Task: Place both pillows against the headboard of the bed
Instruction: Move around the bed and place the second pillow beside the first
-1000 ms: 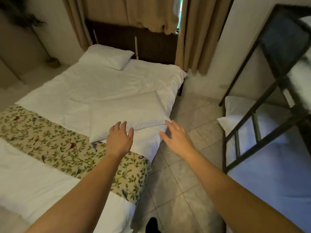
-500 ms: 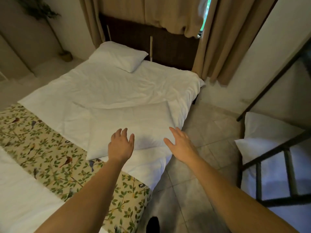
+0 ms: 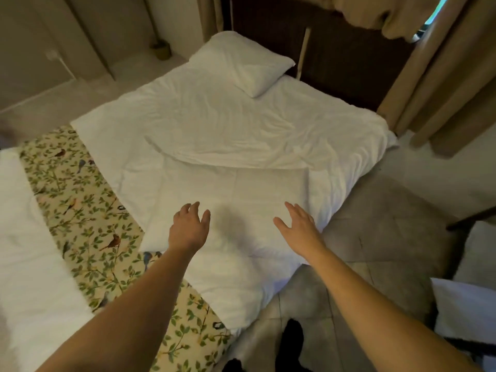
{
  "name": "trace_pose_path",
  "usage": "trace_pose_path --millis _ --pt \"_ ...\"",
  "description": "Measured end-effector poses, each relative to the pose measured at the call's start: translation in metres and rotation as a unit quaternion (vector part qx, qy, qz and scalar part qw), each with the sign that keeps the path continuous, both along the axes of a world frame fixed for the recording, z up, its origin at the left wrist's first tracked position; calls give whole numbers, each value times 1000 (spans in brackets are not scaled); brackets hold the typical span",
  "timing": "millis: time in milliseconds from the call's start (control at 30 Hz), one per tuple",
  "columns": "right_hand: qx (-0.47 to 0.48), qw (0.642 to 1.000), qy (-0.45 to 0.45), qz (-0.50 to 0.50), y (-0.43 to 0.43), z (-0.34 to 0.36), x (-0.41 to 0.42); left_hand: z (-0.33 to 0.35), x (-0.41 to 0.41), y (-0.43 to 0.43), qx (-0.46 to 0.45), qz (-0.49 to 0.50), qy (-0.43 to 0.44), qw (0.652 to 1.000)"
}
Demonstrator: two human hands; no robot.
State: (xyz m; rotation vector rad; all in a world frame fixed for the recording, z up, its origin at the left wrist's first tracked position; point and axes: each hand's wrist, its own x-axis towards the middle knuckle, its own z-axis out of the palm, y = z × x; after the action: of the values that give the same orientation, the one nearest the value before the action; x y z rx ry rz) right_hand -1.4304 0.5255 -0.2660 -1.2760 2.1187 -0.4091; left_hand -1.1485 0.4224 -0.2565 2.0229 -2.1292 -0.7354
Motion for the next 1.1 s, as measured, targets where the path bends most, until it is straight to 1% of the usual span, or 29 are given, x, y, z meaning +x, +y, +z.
trace_pose_path --millis 133,300,567,733,833,933,1033,1100 --pt "20 999 -29 9 -46 -29 -27 -16 -11 -29 12 44 -3 999" --pt "68 997 -44 -21 -97 -71 -54 -56 -6 -82 24 75 -9 997" --pt "106 987 -45 -109 -153 -146 -83 -144 27 -169 52 107 -29 992" --pt "117 980 -27 -159 -172 -187 -90 -174 35 -200 61 131 -39 989" --pt "107 974 -33 -195 -178 -207 -91 -198 47 -211 63 154 -26 986" --pt "86 968 -37 -234 -184 -225 -96 -209 56 -225 59 207 3 976" --pt "75 951 -77 -289 -182 -241 -104 -221 65 -235 61 254 32 965" --pt "68 933 -118 -333 -179 -251 -108 -230 74 -241 69 273 47 958"
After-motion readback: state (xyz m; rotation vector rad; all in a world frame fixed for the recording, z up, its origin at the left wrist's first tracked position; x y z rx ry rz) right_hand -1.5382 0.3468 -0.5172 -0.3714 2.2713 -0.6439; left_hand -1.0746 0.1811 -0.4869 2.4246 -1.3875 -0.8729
